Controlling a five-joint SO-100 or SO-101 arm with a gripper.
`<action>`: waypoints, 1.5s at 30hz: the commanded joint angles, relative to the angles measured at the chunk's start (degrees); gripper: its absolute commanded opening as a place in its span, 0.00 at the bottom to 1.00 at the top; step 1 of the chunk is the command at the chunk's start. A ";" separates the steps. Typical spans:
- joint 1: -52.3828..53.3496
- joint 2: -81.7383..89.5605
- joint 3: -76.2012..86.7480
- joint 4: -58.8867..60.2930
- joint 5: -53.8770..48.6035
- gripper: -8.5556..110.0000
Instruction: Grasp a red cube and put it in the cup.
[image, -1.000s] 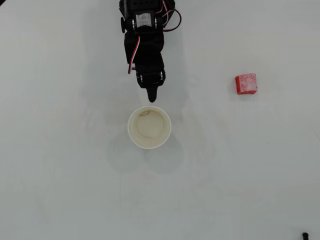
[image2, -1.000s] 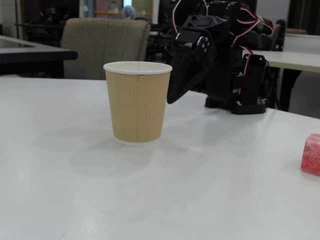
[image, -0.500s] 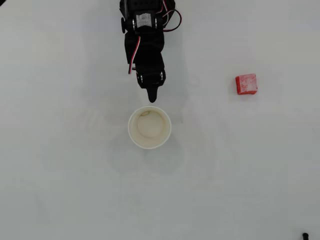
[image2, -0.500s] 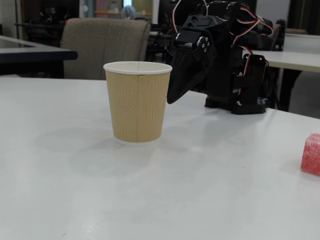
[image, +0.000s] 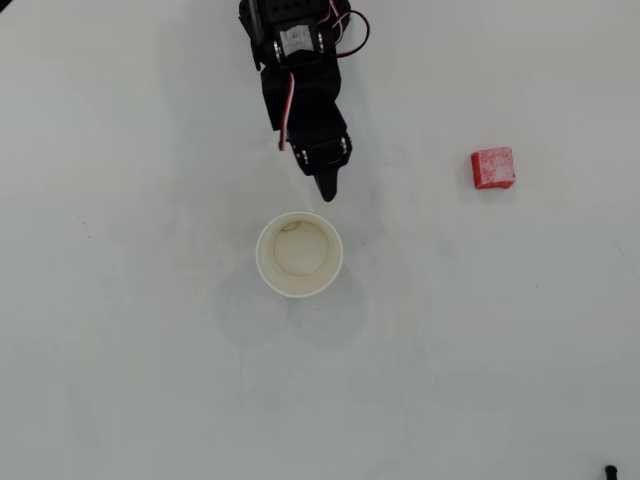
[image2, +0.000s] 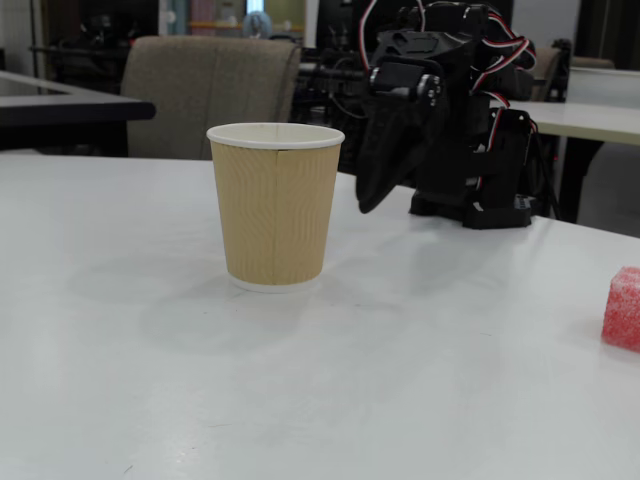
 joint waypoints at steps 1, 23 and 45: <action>-3.60 0.70 4.13 -1.85 -8.79 0.08; -27.95 -0.09 4.13 -1.23 -65.48 0.13; -36.12 -20.48 -9.76 -8.53 -65.39 0.18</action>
